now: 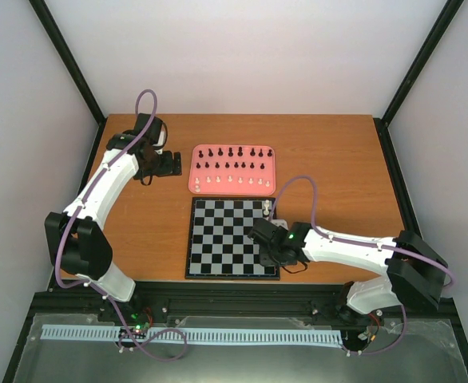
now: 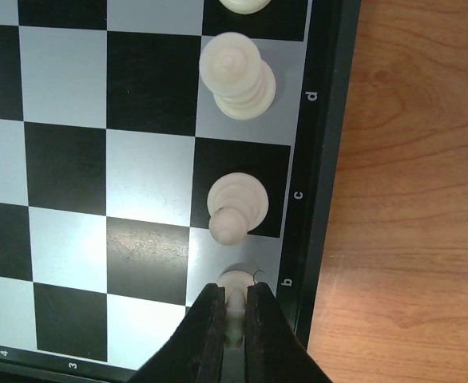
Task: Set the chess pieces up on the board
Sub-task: Place the chess piece on the chessboard.
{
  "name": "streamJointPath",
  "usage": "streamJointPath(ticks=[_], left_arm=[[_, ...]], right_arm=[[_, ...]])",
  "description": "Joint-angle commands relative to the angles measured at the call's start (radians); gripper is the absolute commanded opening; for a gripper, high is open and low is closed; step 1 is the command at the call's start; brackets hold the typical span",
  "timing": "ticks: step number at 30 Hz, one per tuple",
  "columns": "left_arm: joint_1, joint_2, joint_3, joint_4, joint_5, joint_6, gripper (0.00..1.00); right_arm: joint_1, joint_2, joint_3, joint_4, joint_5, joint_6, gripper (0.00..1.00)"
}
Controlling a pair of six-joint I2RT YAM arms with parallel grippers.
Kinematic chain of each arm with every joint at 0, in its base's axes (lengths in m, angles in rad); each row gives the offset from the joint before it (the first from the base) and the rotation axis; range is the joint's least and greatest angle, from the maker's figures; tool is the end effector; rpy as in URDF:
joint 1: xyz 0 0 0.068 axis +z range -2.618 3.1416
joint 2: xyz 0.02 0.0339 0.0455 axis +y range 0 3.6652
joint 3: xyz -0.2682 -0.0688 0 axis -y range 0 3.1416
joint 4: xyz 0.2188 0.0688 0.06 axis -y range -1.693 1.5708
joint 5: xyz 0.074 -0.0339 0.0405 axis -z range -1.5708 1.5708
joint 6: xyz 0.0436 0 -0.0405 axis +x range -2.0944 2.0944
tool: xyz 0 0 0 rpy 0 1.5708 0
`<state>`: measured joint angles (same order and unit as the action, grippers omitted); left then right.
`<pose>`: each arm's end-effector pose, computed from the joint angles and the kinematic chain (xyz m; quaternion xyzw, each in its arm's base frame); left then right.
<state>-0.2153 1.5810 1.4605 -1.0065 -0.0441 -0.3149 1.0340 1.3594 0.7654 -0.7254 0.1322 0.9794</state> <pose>0.2912 -0.0617 0.3088 -0.0534 0.9738 -0.0369 0.2180 0.1112 0.1756 0.1895 -0.0187 0.9898 0.0707 0.1223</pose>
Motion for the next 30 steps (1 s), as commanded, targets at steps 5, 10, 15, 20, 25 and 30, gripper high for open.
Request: streamJointPath(ticks=[5, 10, 15, 20, 25, 30], left_arm=[[-0.005, -0.003, 0.006, 0.016, -0.01, -0.004, 1.0], [-0.005, -0.002, 0.007, 0.017, -0.009, -0.003, 1.0], [-0.005, -0.004, 0.009, 0.015, -0.009, -0.004, 1.0], [-0.006, -0.002, 0.003, 0.017, -0.008, -0.004, 1.0], [-0.005, 0.001, 0.007, 0.016, -0.007, -0.003, 1.0], [-0.006, 0.003, 0.011, 0.016, -0.004, -0.004, 1.0]], right_arm=[[-0.011, 0.021, 0.012, 0.019, 0.0, -0.023, 0.07], [-0.011, 0.032, 0.02, 0.016, 0.002, -0.027, 0.09], [-0.011, 0.039, 0.028, 0.009, 0.005, -0.03, 0.17], [-0.011, 0.022, 0.033, -0.001, 0.007, -0.035, 0.24], [-0.011, -0.005, 0.072, -0.038, 0.002, -0.056, 0.41], [-0.011, -0.012, 0.142, -0.106, 0.017, -0.08, 0.55]])
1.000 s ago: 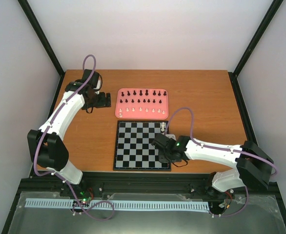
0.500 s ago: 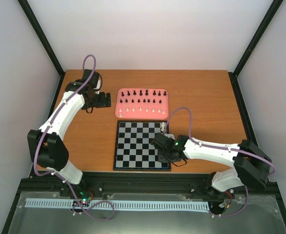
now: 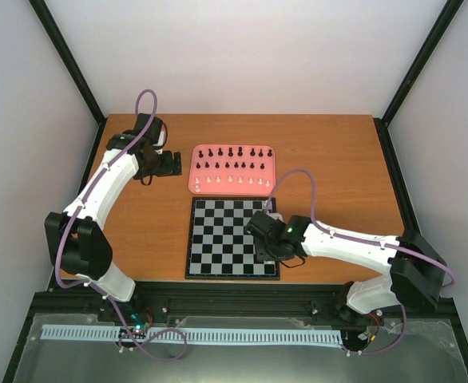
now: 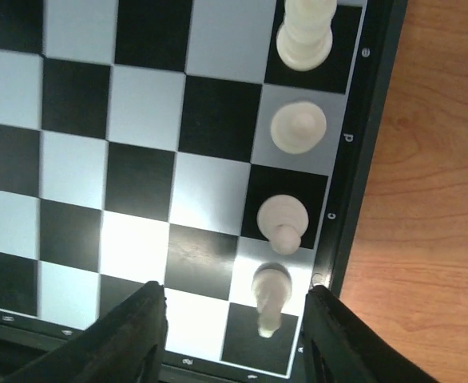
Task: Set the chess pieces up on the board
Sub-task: Place the chess piece on the chessboard, then pick up the chess piece from the storage box.
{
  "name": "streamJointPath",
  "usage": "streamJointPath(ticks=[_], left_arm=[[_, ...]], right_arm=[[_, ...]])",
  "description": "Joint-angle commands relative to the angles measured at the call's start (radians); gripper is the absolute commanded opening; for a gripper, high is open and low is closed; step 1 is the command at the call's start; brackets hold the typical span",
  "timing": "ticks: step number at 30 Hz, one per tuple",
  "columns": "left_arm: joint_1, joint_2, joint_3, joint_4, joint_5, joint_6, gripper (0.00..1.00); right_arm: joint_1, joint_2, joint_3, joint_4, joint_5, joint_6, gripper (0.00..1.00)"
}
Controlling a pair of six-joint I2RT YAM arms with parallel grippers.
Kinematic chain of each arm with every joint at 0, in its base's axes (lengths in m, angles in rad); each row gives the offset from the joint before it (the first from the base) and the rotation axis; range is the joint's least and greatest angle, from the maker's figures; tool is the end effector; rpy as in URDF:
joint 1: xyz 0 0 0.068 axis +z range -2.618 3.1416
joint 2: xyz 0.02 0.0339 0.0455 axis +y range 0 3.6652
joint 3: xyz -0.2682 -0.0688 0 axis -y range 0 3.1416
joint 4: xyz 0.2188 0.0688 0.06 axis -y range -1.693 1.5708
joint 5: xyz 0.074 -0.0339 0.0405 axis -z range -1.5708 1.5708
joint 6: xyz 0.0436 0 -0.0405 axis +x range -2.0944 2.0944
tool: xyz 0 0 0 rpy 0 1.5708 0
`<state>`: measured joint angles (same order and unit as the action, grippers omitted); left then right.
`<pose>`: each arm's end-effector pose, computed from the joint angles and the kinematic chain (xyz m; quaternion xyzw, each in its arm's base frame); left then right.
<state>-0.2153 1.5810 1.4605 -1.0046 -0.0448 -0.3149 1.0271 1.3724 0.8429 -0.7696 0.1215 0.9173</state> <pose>0.2914 -0.0617 0.3089 -0.0535 0.9736 -0.0368 0.2190 0.1172 0.1836 0.2047 -0.0461 0.9879 0.0778 0.1259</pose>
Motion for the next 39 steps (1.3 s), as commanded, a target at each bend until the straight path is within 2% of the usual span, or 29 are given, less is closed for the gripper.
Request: streamJointPath(ticks=[1, 7, 11, 18, 22, 28, 39], left_arm=[[-0.005, 0.003, 0.011, 0.015, -0.004, -0.004, 1.0], [-0.005, -0.004, 0.015, 0.009, -0.009, -0.001, 1.0], [-0.006, -0.013, 0.025, 0.0, -0.021, 0.002, 1.0], [-0.005, -0.034, 0.052, -0.013, -0.018, -0.006, 1.0], [-0.005, -0.051, 0.058, -0.023, -0.028, -0.002, 1.0], [-0.005, -0.058, 0.061, -0.033, -0.025, -0.006, 1.0], [-0.006, -0.069, 0.048, -0.027, -0.051, -0.019, 1.0]], right_arm=[[-0.004, -0.025, 0.085, -0.079, 0.032, -0.022, 0.58], [-0.016, 0.024, 0.297, -0.19, 0.102, -0.11, 0.66], [-0.082, 0.135, 0.45, -0.154, 0.042, -0.213, 0.67], [-0.166, 0.418, 0.705, -0.057, -0.048, -0.342, 0.66], [-0.176, 0.584, 0.888, 0.002, -0.075, -0.401, 0.65], [-0.18, 0.85, 1.177, -0.002, -0.139, -0.45, 0.62], [-0.208, 1.043, 1.367, 0.012, -0.179, -0.478, 0.6]])
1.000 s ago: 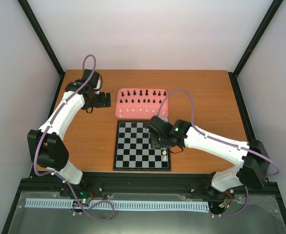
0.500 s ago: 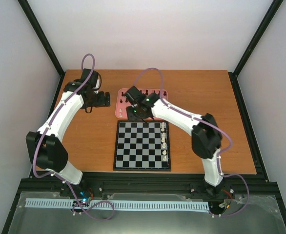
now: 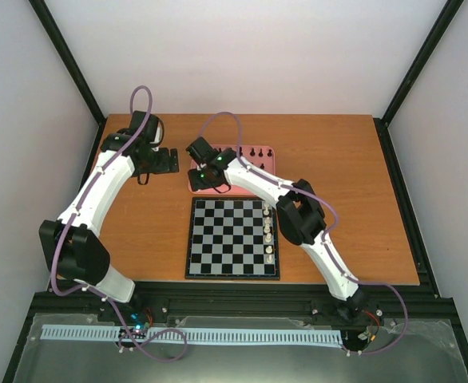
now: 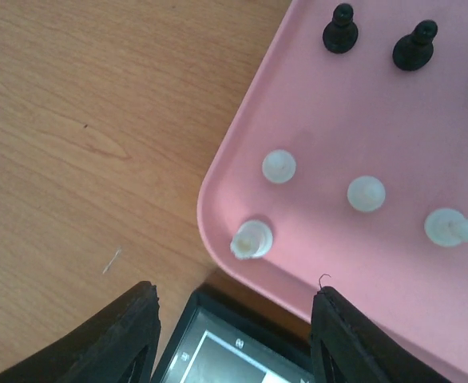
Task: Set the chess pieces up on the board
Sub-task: Pick up the chess piece from the storage box.
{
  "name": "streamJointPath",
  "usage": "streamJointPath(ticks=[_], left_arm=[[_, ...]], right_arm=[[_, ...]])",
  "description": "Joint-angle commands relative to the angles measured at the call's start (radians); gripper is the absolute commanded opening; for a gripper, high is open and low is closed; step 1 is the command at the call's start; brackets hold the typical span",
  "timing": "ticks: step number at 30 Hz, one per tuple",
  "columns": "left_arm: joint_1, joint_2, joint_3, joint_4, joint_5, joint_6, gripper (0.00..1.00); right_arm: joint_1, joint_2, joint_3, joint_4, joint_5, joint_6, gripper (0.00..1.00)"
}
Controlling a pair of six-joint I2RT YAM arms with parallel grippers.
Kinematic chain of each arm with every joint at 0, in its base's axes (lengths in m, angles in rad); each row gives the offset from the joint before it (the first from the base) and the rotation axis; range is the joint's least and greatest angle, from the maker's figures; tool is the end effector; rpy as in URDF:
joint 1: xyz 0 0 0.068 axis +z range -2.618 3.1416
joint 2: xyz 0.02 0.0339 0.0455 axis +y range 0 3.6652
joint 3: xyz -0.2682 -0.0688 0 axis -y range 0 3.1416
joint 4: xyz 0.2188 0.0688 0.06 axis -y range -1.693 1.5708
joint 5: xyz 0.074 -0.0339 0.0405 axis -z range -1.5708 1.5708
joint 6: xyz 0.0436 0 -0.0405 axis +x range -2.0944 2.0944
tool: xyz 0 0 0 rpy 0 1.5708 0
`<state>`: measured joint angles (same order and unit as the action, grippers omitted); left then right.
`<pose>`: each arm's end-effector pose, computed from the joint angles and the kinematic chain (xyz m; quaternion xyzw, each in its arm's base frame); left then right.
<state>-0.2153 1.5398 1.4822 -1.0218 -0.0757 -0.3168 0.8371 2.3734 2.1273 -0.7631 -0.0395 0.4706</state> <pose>0.2830 -0.0585 0.3253 -0.0584 0.9676 -0.0285 0.2442 0.3351 0.3742 0.2052 -0.1804 0.9436 0.1836 0.2084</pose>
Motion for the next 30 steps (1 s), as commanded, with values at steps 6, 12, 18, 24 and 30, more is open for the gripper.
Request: streamJointPath(ticks=[6, 12, 18, 24, 30], left_arm=[[-0.005, -0.024, 0.027, -0.011, -0.016, -0.014, 1.0], [-0.005, -0.017, 0.029, -0.009, -0.011, -0.013, 1.0], [-0.005, -0.019, 0.015, -0.006, -0.015, -0.011, 1.0], [-0.005, -0.016, 0.013, -0.005, -0.013, -0.011, 1.0], [-0.006, -0.013, 0.009, -0.003, -0.01, -0.011, 1.0]], right_arm=[[-0.022, 0.088, 0.104, 0.017, -0.009, -0.047, 0.59], [-0.026, 0.125, 0.133, 0.01, -0.034, -0.049, 0.57], [-0.026, 0.152, 0.133, -0.007, -0.027, -0.044, 0.53], [-0.027, 0.167, 0.138, 0.008, -0.022, -0.045, 0.5], [-0.03, 0.196, 0.168, 0.001, -0.025, -0.046, 0.49]])
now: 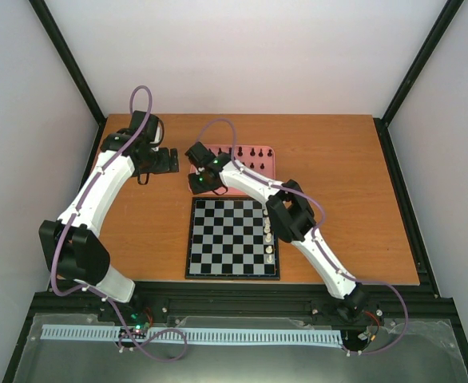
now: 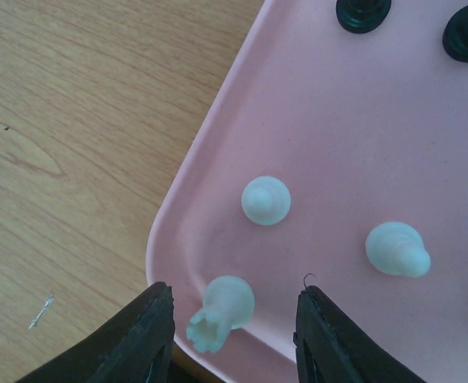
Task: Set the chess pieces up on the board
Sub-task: Pick up the chess piece from the storage box.
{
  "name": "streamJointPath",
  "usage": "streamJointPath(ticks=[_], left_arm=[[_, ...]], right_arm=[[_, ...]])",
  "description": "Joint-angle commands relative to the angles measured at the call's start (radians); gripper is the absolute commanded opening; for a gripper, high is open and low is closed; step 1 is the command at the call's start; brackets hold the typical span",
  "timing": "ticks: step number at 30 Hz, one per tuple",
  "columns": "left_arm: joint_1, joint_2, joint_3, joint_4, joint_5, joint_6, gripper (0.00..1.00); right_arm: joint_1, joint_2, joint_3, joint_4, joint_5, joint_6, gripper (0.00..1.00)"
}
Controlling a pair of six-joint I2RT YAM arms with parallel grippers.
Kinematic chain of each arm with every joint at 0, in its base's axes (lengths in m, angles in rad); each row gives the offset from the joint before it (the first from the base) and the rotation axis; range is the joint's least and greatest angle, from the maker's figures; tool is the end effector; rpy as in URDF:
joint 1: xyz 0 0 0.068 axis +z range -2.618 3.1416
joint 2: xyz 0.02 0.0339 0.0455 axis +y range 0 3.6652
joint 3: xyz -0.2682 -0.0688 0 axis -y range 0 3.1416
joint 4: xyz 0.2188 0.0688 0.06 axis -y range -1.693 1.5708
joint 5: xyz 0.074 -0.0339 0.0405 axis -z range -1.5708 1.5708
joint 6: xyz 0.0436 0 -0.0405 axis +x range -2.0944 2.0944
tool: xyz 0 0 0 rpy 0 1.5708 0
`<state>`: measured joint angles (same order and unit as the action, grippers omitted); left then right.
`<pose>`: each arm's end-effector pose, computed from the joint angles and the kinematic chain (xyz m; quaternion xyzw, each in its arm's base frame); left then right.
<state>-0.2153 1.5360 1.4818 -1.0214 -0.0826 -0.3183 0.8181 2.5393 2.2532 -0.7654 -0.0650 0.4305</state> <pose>0.2823 -0.0581 0.3263 -0.0600 0.9669 -0.0259 0.2468 0.3576 0.3860 0.1592 -0.1942 0.9463 0.1755 0.1898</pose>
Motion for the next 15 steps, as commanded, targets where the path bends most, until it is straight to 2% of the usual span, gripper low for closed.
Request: streamJointPath(ticks=[1, 3, 5, 10, 12, 15], left_arm=[[-0.006, -0.009, 0.008, -0.002, -0.003, -0.009, 1.0], [-0.005, -0.008, 0.008, -0.002, -0.004, -0.008, 1.0], [-0.005, -0.007, 0.006, -0.002, -0.002, -0.007, 1.0], [-0.005, -0.005, 0.0, 0.001, -0.003, -0.007, 1.0], [-0.006, -0.005, -0.003, 0.001, -0.002, -0.006, 1.0], [-0.005, -0.005, -0.003, 0.001, 0.0, -0.004, 1.0]], right_arm=[[-0.012, 0.031, 0.044, 0.004, 0.0, -0.005, 0.49], [-0.014, 0.035, 0.047, 0.009, -0.001, -0.004, 0.49], [-0.015, 0.039, 0.05, 0.013, -0.001, -0.001, 0.43], [-0.02, 0.051, 0.068, 0.018, -0.001, 0.001, 0.42], [-0.022, 0.055, 0.078, 0.016, -0.004, 0.001, 0.34], [-0.023, 0.059, 0.083, 0.018, -0.012, -0.001, 0.33]])
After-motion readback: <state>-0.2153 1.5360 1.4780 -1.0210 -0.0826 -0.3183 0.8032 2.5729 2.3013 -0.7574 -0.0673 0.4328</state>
